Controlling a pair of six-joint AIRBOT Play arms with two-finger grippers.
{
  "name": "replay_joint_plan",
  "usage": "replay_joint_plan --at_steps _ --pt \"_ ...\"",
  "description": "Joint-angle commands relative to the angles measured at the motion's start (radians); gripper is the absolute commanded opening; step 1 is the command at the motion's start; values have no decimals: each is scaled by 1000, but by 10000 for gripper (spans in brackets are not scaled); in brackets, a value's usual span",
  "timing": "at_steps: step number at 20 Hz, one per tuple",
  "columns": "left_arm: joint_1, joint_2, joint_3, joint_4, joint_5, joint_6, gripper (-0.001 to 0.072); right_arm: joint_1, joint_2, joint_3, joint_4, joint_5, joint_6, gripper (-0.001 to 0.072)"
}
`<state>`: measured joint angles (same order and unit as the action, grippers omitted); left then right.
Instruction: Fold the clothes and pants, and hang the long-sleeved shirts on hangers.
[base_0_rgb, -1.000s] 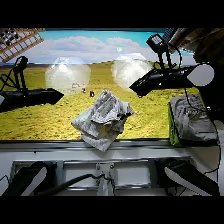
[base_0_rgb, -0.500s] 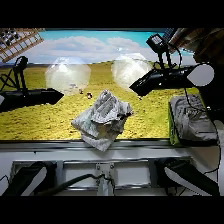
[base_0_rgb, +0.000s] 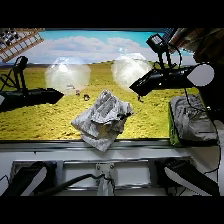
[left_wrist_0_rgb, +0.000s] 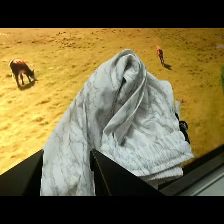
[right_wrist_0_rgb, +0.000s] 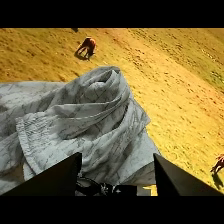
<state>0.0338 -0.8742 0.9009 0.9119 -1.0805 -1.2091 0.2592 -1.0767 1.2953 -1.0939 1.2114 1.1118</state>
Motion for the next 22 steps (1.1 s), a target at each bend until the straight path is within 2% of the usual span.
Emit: replay_joint_plan --at_steps 1,4,6,8,10,14,16,17,20,22 --pt "-1 -5 0 0 3 0 293 1 0 1 1 -4 0 504" --pt "-1 -6 0 0 3 0 292 1 -1 1 1 -55 0 504" --pt "-1 -6 0 -8 -1 0 292 2 0 1 2 -142 1 504" --pt "-1 -9 -1 -6 5 6 292 1 -1 1 35 -207 2 504" --pt "-1 -15 -3 -7 -3 4 292 2 -3 1 82 -214 7 504" --pt "28 49 -77 67 16 -79 291 69 -33 -68 113 -77 204 505" --pt "61 107 -153 133 46 -143 291 164 -33 -175 80 -82 296 528" --pt "76 130 -187 153 51 -161 291 216 -33 -228 45 -99 301 529" --pt "106 164 -271 161 51 -180 291 368 -33 -279 -85 -185 233 544" --pt "105 164 -301 161 52 -199 292 449 -51 -259 -125 -242 243 542"
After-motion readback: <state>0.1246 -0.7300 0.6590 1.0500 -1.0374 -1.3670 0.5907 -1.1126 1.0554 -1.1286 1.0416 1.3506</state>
